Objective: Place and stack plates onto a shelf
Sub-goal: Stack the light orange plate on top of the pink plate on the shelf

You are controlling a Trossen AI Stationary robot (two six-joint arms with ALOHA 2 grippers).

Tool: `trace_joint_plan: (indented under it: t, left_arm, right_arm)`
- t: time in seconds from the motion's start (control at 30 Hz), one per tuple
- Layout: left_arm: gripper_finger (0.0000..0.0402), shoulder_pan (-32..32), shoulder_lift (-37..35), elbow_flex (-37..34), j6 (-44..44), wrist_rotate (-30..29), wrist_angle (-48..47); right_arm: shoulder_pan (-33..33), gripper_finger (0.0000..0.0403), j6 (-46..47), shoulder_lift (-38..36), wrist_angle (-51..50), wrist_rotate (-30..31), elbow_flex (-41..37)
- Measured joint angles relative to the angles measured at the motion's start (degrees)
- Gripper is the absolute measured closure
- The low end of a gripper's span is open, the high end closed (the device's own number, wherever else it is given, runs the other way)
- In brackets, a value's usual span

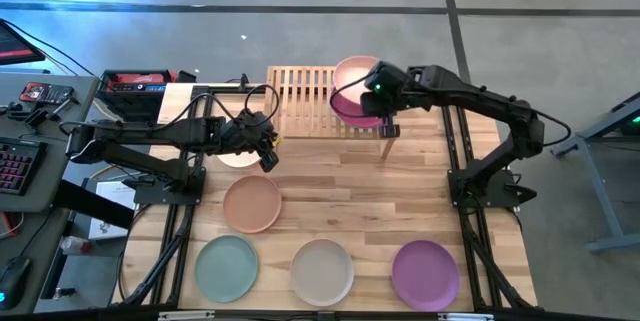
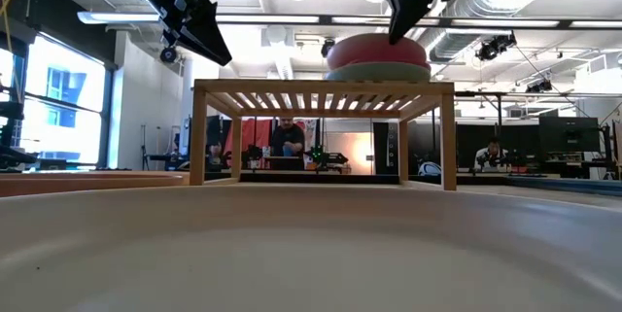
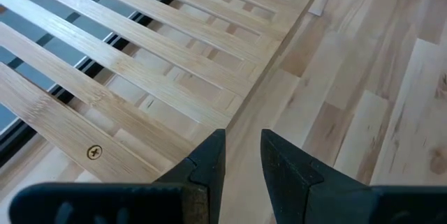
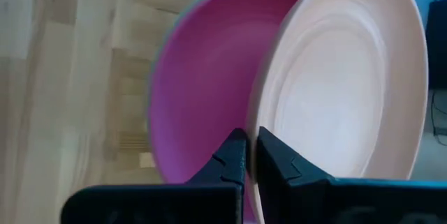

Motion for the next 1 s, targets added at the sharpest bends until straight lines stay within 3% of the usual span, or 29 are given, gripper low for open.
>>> trace_joint_plan:
  t: [0.3, 1.0]
  left_arm:
    - [0.0321, 0.0, 0.0, 0.0, -2.0, -0.2, 0.0]
    - [0.0321, 0.0, 0.0, 0.0, -2.5, -0.1, 0.0]
  right_arm:
    - [3.6, 0.0403, 0.0, 0.3, -1.5, 0.8, 0.0]
    - [4.0, 0.0403, 4.1, 3.5, -4.6, 0.6, 0.0]
